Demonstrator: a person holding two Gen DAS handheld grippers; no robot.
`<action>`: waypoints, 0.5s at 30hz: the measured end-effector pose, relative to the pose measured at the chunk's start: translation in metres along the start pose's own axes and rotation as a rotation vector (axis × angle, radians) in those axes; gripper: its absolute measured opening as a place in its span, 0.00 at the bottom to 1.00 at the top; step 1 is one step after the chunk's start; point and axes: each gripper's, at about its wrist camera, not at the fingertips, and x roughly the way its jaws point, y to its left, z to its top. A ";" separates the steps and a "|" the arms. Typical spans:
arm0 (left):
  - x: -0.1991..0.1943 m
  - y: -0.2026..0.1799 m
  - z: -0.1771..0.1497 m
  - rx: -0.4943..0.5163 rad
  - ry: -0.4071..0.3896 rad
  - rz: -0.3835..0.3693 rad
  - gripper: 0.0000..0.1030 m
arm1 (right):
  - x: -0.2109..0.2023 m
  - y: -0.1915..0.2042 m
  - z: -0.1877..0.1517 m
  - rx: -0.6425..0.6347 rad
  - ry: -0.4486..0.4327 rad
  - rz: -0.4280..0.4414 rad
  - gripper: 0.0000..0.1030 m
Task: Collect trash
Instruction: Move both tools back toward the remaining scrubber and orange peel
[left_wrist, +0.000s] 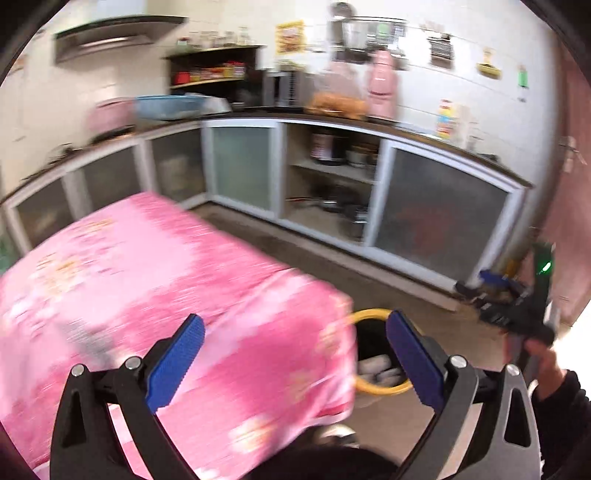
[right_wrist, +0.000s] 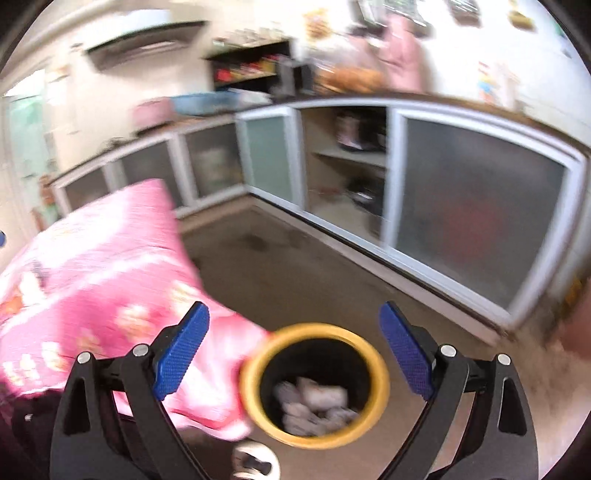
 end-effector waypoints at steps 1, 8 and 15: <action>-0.011 0.017 -0.006 -0.006 0.004 0.046 0.93 | 0.005 0.021 0.007 -0.031 -0.006 0.041 0.87; -0.048 0.105 -0.046 -0.036 0.060 0.282 0.93 | 0.029 0.144 0.043 -0.186 -0.034 0.288 0.87; -0.062 0.149 -0.074 -0.130 0.048 0.373 0.93 | 0.047 0.254 0.064 -0.296 -0.004 0.483 0.87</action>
